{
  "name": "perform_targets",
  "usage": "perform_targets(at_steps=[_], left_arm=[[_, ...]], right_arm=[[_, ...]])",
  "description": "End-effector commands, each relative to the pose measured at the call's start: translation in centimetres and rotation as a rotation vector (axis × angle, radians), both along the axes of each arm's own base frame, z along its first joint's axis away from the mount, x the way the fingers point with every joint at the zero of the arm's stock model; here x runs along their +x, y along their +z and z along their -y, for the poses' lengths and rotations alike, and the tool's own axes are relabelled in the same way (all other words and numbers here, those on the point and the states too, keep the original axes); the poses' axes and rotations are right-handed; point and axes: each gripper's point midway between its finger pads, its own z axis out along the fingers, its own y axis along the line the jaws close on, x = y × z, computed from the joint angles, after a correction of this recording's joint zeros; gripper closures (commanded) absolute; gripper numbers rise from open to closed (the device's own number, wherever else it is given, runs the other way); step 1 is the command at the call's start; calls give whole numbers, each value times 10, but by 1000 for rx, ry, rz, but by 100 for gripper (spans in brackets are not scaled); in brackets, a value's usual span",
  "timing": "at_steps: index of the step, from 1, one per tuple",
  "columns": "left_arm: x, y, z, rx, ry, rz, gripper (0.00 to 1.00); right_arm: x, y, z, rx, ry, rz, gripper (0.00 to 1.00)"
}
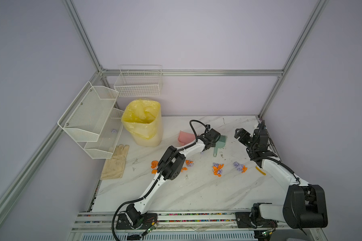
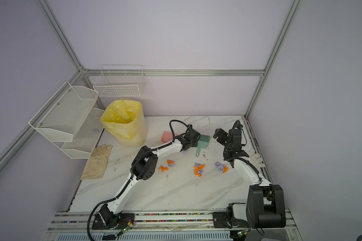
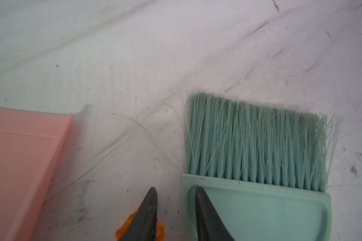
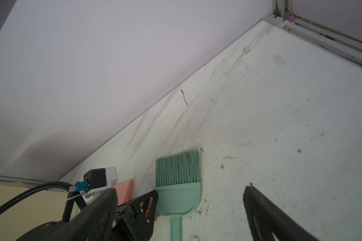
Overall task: Sweep away the paper scraps from the table
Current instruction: 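Lower the left gripper onto the green brush handle and close it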
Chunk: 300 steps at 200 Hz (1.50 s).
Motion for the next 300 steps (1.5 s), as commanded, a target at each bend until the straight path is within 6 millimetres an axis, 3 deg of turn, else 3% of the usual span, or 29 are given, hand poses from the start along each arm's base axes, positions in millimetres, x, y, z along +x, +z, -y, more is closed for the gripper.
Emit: perform_targets(at_steps=[1, 62, 109, 191, 300], left_arm=[[5, -8, 2, -7, 1, -15, 72], [4, -13, -1, 16, 3, -19, 83], [5, -13, 0, 11, 5, -16, 100], [8, -2, 0, -16, 15, -8, 100], [17, 41, -9, -177, 41, 0, 100]], right_arm=[[1, 8, -1, 17, 0, 23, 3], [2, 10, -2, 20, 4, 26, 3], [0, 10, -2, 26, 5, 25, 3], [3, 10, -3, 29, 9, 24, 3], [5, 8, -7, 33, 26, 17, 3]])
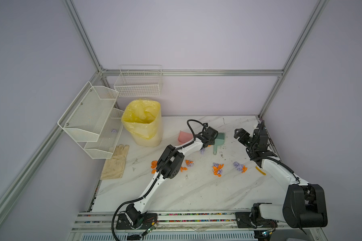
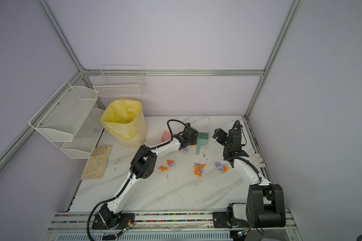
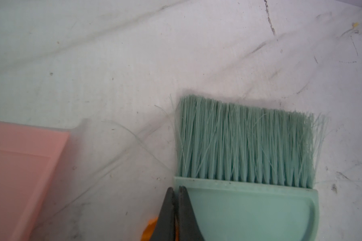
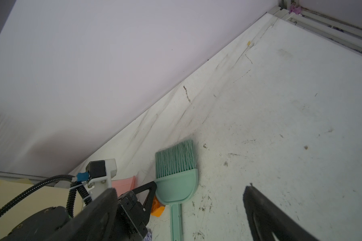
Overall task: Sweep away the paper scraps from the table
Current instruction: 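Lower the left gripper onto the green brush handle and close it, then lift the green brush with the left gripper while the right gripper approaches it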
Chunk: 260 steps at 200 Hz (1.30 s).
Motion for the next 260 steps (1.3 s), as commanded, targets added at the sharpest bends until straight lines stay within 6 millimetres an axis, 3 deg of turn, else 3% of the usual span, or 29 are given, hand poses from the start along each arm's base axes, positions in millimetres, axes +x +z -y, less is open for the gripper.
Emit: perform_targets(at_steps=[1, 62, 118, 158, 183, 260], left_arm=[[1, 37, -6, -68, 15, 16, 100], [-1, 58, -7, -95, 13, 38, 100], [-1, 95, -9, -137, 11, 79, 100], [-4, 116, -16, -147, 27, 109, 100], [-3, 125, -26, -151, 48, 123, 100], [-16, 140, -74, -159, 209, 117, 100]], right_arm=[[5, 9, -3, 12, 10, 21, 3], [4, 10, -7, 26, 35, 19, 3], [0, 3, -20, 30, 115, 6, 3], [-9, 5, -42, 57, 251, 49, 3], [-18, 15, -64, 118, 375, 131, 3], [-40, 37, -66, 181, 380, 301, 3]])
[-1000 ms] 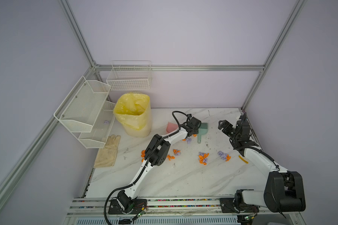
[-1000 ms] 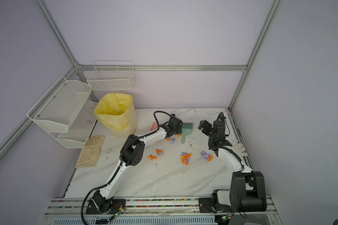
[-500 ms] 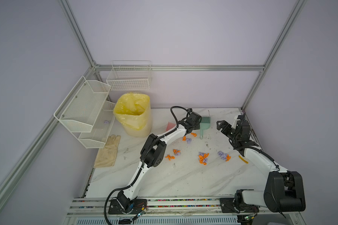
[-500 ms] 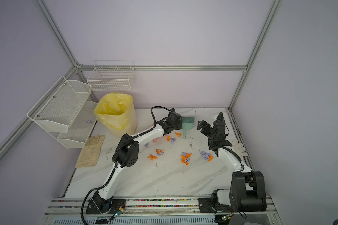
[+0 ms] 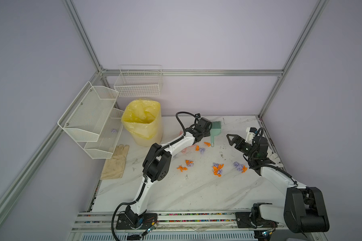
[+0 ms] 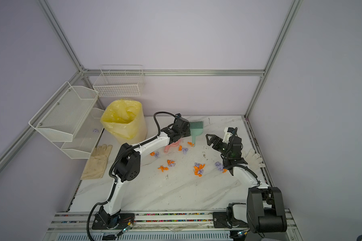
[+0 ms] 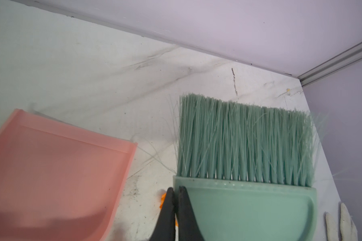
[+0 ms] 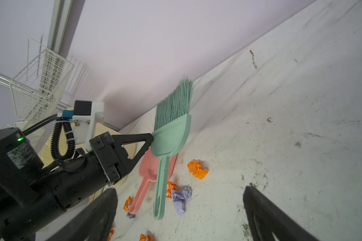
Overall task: Sweep away the paper scraps from the table
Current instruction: 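Lift the green brush with the left gripper while the right gripper approaches it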
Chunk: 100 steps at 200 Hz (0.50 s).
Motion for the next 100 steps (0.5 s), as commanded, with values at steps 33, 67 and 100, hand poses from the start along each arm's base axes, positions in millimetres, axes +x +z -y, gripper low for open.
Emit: perform_targets(at_steps=[33, 67, 100], left_arm=[[-12, 34, -37, -101, 157, 34, 100], [-18, 32, -47, -163, 209, 17, 100], [-19, 24, -52, -208, 240, -15, 100]], right_arm=[[-11, 26, -4, 109, 2, 153, 3], [-12, 13, -24, 194, 66, 125, 3], [-14, 8, -68, 238, 153, 118, 5]])
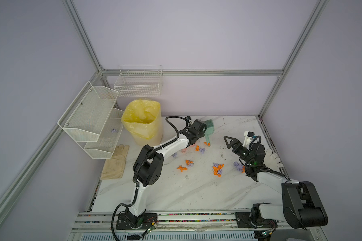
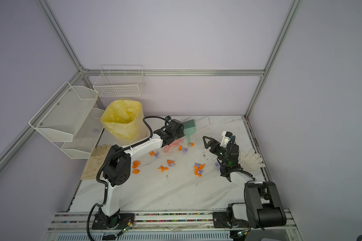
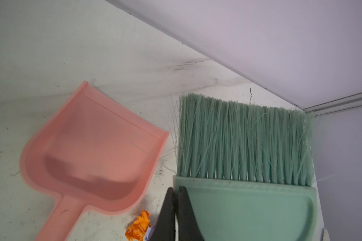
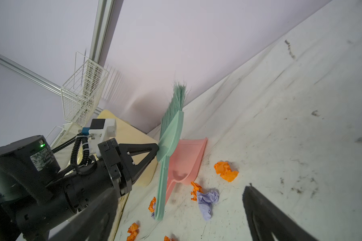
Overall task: Sweep away the paper scraps from the table
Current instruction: 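Lift the green brush with the left gripper while the right gripper approaches it, then close the right gripper on the brush handle beside the left gripper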
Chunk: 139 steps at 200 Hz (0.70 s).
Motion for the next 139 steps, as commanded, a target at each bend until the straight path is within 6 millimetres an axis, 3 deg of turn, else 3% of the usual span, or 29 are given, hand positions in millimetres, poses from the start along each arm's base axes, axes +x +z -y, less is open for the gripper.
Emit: perform_targets(at_steps=[1, 17, 55, 97, 139], left_arm=[[3, 18, -8, -98, 64, 31, 100], [3, 16, -8, -118, 66, 25, 100], [4, 18, -11, -169, 106, 33, 100], [4, 20, -5, -256, 125, 28, 100], [3, 22, -3, -266, 115, 34, 100]], right_arm=[[-3, 20, -31, 67, 71, 74, 5], [-5, 20, -44, 79, 76, 80, 6], [5, -1, -45, 118, 46, -22, 8], [8, -11, -60, 216, 85, -37, 22], [13, 1, -80, 190, 115, 1, 32]])
